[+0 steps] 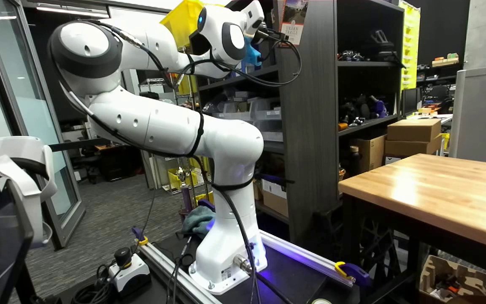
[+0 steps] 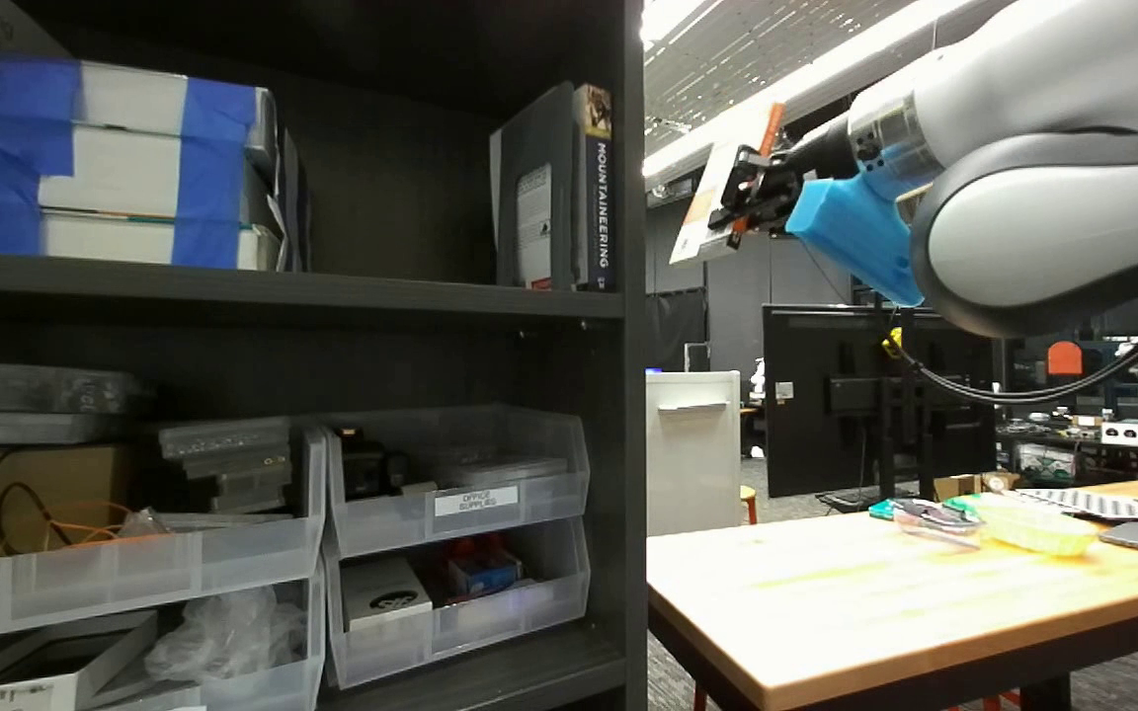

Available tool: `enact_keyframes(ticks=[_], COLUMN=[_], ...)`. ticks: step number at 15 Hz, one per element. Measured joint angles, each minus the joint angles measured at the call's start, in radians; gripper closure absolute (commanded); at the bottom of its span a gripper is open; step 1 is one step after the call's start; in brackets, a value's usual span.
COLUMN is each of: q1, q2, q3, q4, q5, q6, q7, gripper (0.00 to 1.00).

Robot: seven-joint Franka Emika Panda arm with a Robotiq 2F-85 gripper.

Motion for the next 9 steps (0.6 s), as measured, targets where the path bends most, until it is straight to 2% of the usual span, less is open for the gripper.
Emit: enact_keyframes(ticks=[9], q1=[-0.092], q2=[0.011], q3=[0.014], q4=[0.000], q5=[0.000], q6=[0.000], q7=[0.000], gripper=[0.96])
